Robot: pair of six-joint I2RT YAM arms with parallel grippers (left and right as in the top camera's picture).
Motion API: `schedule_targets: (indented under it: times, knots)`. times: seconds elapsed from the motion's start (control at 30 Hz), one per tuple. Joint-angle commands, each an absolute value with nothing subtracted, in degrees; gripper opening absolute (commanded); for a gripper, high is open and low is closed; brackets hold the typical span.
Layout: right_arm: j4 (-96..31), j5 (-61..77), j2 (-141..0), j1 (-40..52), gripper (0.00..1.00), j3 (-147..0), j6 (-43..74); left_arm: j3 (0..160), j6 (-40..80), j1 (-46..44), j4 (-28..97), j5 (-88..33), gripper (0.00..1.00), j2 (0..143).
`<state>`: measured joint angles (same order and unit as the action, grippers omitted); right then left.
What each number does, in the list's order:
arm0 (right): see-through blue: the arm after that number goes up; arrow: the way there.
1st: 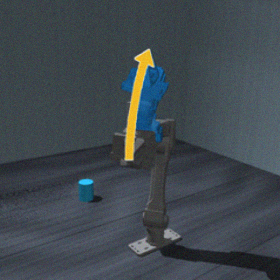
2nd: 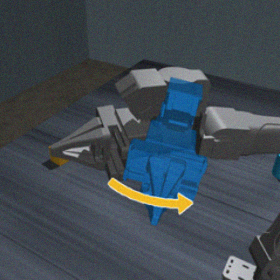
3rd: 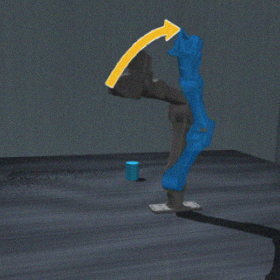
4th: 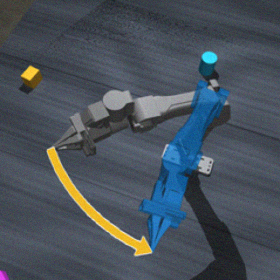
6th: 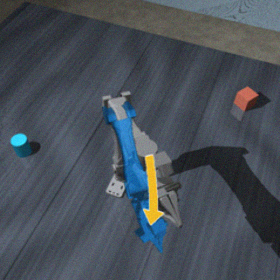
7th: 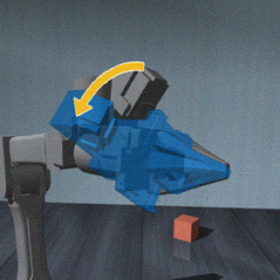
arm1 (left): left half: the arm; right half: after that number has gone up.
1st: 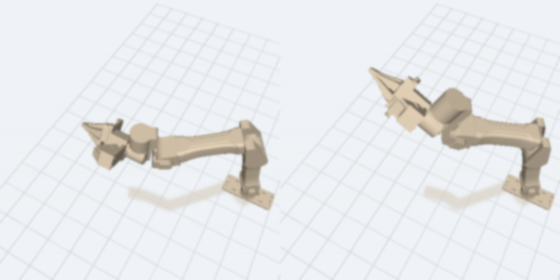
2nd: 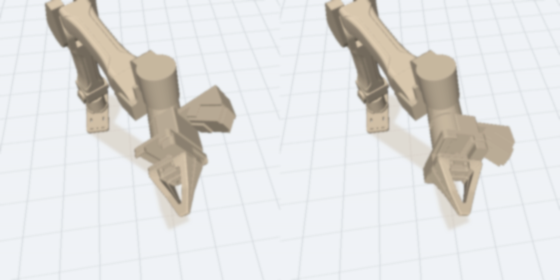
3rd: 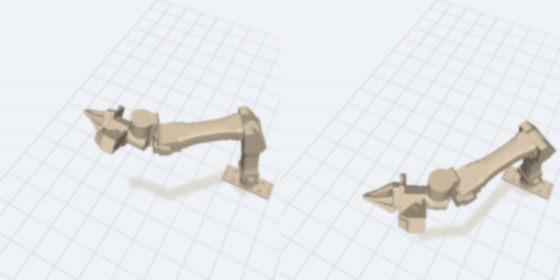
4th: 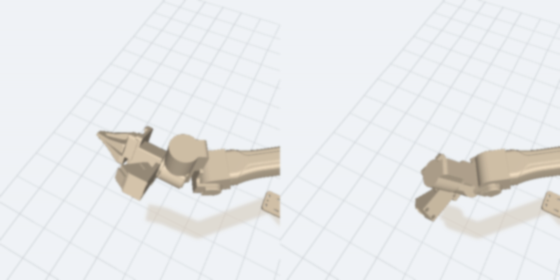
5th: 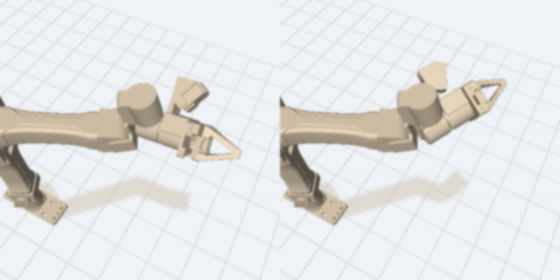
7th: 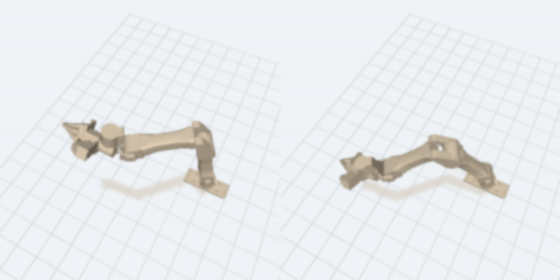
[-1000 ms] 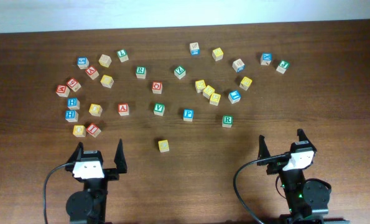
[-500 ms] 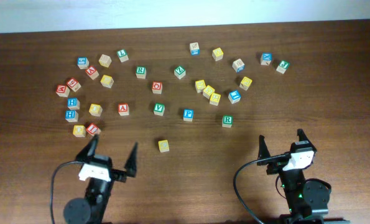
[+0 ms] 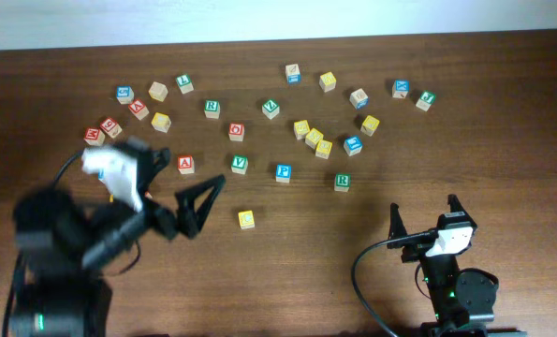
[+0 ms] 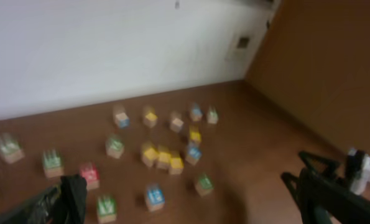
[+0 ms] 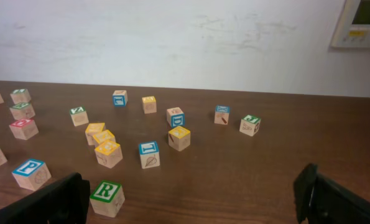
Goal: Spell out CVPR
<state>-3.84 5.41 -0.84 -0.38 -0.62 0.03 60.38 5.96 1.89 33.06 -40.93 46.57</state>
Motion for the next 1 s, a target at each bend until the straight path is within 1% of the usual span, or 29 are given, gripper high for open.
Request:
schedule_targets:
  times: [0.0, 0.07, 0.1, 0.17, 0.2, 0.27, 0.3, 0.33, 0.37, 0.5, 0.6, 0.67, 0.73, 0.8, 0.9, 0.93, 0.97]
  knots:
    - [-4.12, 5.34, -0.4, -0.34, 0.98, -0.32, 0.45, 69.78, 9.37, -0.47, 47.51, -33.65, 0.99, 61.32]
    - [-4.12, 5.34, -0.4, -0.34, 0.98, -0.32, 0.45, 74.02, 9.82, -6.68, 58.3, -18.35, 0.99, 69.87]
    - [-4.12, 5.34, -0.4, -0.34, 0.98, -0.32, 0.45, 74.08, 9.82, -9.78, 60.36, -15.4, 0.99, 72.84]
    - [-4.12, 5.37, -0.4, -0.34, 0.98, -0.32, 0.45, 74.08, 9.85, -15.31, 62.46, -15.16, 0.99, 79.96]
    - [-4.12, 5.34, -0.4, -0.34, 0.98, -0.32, 0.45, 74.08, 12.05, -17.1, 63.42, -14.28, 0.99, 82.78]
    - [-4.12, 5.34, -0.4, -0.34, 0.98, -0.32, 0.45, 73.8, 32.01, -20.29, 67.92, -1.1, 0.99, 89.52]
    - [-4.12, 5.34, -0.4, -0.34, 0.98, -0.32, 0.45, 73.3, 37.56, -21.39, 68.45, 2.48, 0.99, 91.59]
    - [-4.12, 5.34, -0.4, -0.34, 0.98, -0.32, 0.45, 72.58, 41.3, -22.46, 68.36, 2.44, 0.99, 93.89]
    - [-4.12, 5.34, -0.4, -0.34, 0.98, -0.32, 0.45, 71.61, 42.24, -23.86, 67.75, 0.6, 0.99, 96.88]
    - [-4.12, 5.34, -0.4, -0.34, 0.98, -0.32, 0.45, 71.22, 42.19, -26.81, 64.03, -1.78, 0.99, 103.94]
    - [-4.12, 5.37, -0.4, -0.34, 0.98, -0.32, 0.45, 71.22, 42.19, -26.89, 60.86, -1.74, 1.0, 106.19]
    - [-4.12, 5.34, -0.4, -0.34, 0.98, -0.32, 0.45, 71.22, 42.19, -26.98, 59.88, -1.72, 0.54, 106.94]
    - [-4.12, 5.34, -0.4, -0.34, 0.98, -0.32, 0.45, 71.22, 41.32, -27.44, 58.96, -1.69, 0.66, 107.92]
    - [-4.12, 5.34, -0.4, -0.34, 0.98, -0.32, 0.45, 71.16, 40.23, -28.47, 57.82, -1.67, 0.64, 109.51]
    - [-4.12, 5.34, -0.4, -0.34, 0.98, -0.32, 0.45, 71.05, 40.23, -29.71, 56.58, -1.08, 0.63, 111.44]
    - [-4.12, 5.37, -0.4, -0.34, 0.98, -0.32, 0.45, 71.05, 40.23, -29.74, 56.23, -0.97, 0.58, 112.22]
    - [-4.12, 5.34, -0.4, -0.34, 0.98, -0.32, 0.45, 71.05, 40.23, -29.74, 56.16, -0.3, 0.55, 112.73]
